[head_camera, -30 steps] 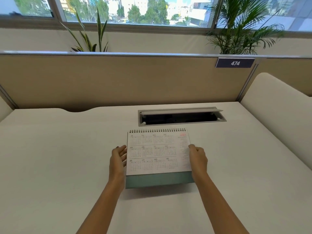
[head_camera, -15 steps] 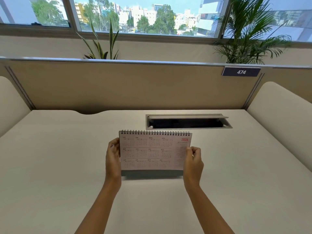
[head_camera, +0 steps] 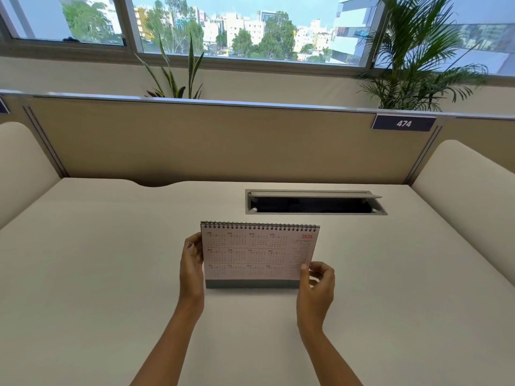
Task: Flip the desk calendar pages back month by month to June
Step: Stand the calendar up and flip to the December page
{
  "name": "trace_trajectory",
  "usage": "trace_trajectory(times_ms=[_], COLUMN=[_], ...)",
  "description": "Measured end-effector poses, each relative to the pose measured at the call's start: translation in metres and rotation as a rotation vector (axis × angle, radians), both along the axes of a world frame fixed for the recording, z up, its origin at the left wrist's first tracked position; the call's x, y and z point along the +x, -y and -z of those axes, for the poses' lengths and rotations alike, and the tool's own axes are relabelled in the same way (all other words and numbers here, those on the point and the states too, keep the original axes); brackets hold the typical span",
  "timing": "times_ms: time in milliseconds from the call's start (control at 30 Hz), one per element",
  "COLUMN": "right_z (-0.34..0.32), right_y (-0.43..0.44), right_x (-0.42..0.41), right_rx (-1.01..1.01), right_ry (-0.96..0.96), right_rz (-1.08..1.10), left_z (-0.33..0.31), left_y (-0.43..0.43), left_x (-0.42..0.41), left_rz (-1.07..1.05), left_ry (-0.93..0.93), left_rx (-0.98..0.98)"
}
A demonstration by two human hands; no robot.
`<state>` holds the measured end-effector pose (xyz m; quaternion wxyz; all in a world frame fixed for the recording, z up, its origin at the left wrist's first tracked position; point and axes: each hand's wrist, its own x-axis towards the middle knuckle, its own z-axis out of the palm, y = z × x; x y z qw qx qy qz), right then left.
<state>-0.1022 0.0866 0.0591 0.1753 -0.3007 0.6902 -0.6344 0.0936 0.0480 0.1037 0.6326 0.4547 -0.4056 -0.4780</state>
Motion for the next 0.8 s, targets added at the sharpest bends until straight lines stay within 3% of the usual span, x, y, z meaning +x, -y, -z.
trace_trajectory(times_ms=[600, 667, 800], right_z=[-0.001, -0.002, -0.02], right_y=[-0.026, -0.03, -0.036], right_x=[-0.019, -0.021, -0.029], right_rx=[0.014, 0.048, 0.08], right_ry=[0.018, 0.099, 0.518], right_rz=[-0.094, -0.154, -0.516], left_z=[0.0, -0.001, -0.002], left_y=[0.002, 0.002, 0.003], left_x=[0.009, 0.009, 0.011], left_rz=[0.075, 0.078, 0.1], left_ry=[-0.074, -0.081, -0.104], left_rx=[0.038, 0.04, 0.047])
